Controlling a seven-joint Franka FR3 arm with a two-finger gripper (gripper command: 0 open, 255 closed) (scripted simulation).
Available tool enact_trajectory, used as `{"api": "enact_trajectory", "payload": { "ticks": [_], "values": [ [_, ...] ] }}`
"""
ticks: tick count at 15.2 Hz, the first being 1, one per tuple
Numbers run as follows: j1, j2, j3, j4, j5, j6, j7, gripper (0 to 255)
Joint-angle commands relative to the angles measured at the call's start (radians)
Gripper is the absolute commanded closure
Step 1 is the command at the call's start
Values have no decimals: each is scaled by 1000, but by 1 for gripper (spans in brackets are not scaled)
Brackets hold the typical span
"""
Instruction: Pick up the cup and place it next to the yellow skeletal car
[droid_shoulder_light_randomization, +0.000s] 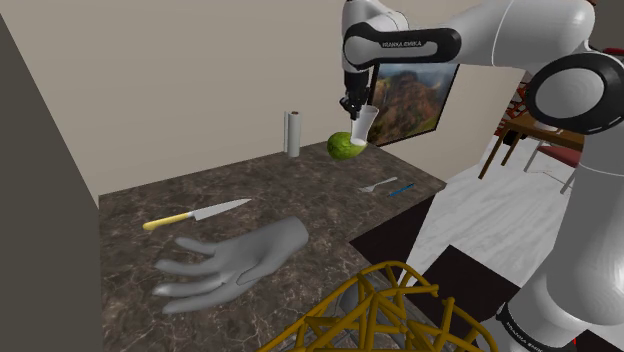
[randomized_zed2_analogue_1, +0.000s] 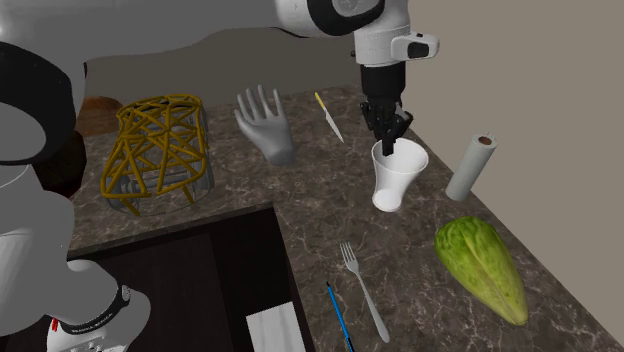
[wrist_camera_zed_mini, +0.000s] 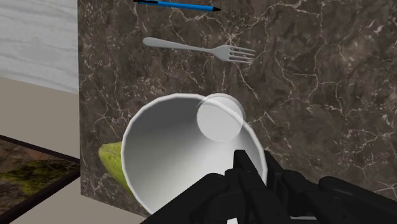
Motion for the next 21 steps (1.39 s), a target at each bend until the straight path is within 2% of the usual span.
{"api": "enact_trajectory", "payload": {
  "ticks": [1,16,21],
  "values": [
    [2,7,0,36,1,-29,-7,255],
    [21,97,-2,365,-5,-261,-65,255],
    [59,-103,28,80,0,-200,30,255]
  ]
}}
